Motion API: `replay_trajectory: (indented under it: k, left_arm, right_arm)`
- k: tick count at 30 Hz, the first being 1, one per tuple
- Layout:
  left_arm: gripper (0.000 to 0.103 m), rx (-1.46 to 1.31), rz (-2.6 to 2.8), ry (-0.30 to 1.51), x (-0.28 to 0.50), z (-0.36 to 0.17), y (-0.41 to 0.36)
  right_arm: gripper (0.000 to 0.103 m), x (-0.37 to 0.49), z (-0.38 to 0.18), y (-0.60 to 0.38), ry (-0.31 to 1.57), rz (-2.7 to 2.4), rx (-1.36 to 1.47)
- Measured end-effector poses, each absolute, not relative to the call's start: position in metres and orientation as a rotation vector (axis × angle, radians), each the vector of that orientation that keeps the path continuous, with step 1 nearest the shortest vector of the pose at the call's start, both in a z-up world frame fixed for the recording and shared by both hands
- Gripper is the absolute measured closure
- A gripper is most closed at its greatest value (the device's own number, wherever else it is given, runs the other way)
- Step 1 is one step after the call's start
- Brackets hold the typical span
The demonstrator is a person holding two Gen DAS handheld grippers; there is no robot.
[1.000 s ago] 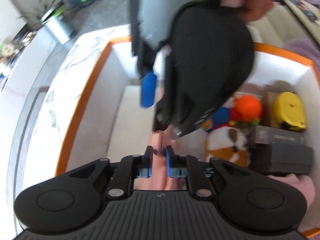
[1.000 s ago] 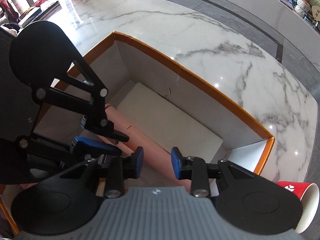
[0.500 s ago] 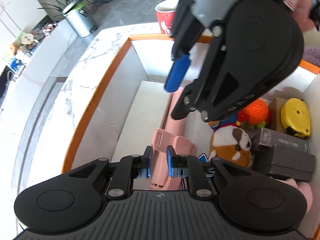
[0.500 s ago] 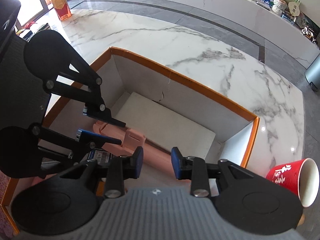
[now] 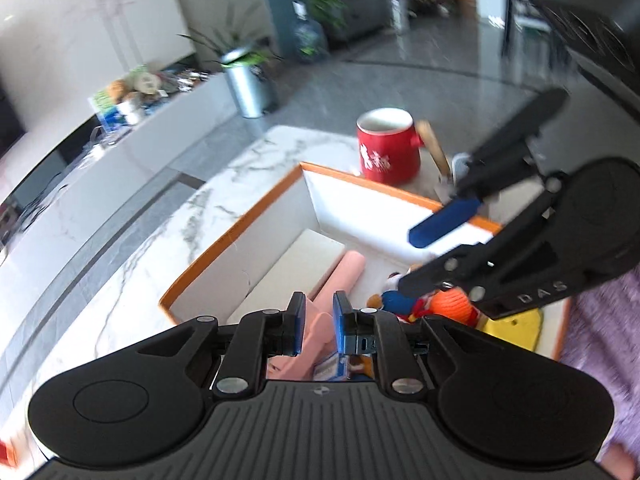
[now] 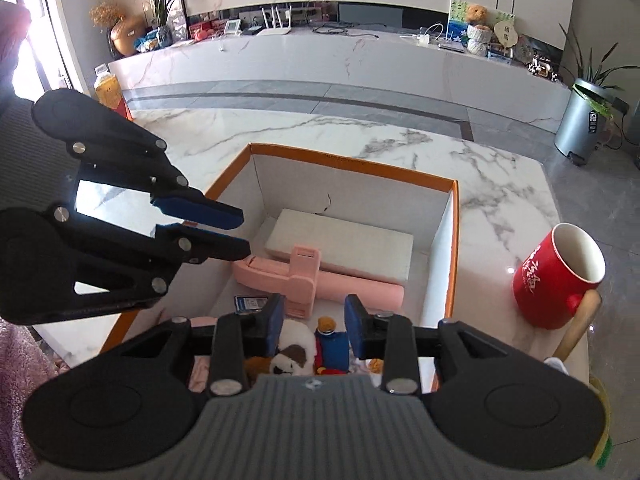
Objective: Organize objects
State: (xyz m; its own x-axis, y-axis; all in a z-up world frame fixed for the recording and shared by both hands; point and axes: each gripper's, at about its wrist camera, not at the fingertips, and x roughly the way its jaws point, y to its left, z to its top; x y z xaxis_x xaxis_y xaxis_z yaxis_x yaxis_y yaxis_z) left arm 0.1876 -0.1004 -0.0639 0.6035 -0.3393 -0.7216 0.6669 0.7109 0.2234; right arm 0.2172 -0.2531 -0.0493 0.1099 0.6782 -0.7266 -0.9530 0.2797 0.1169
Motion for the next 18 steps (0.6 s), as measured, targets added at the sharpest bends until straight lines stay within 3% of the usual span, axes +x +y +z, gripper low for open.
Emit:
replay_trajectory:
  k: [14,18]
  left_arm:
    - [0.072,0.208,-0.346,0.641,0.126,-0.049,-0.087]
    - [0.06,0.18,-0.273,0.645,0.113,-0.049,-0.089]
  right_arm:
    - [0.055,0.168,-0.036,-0.337,0.668,1.169,-0.328]
    - [0.052,0.158,-0.039,-0.351,0.64,1.143,-0.331]
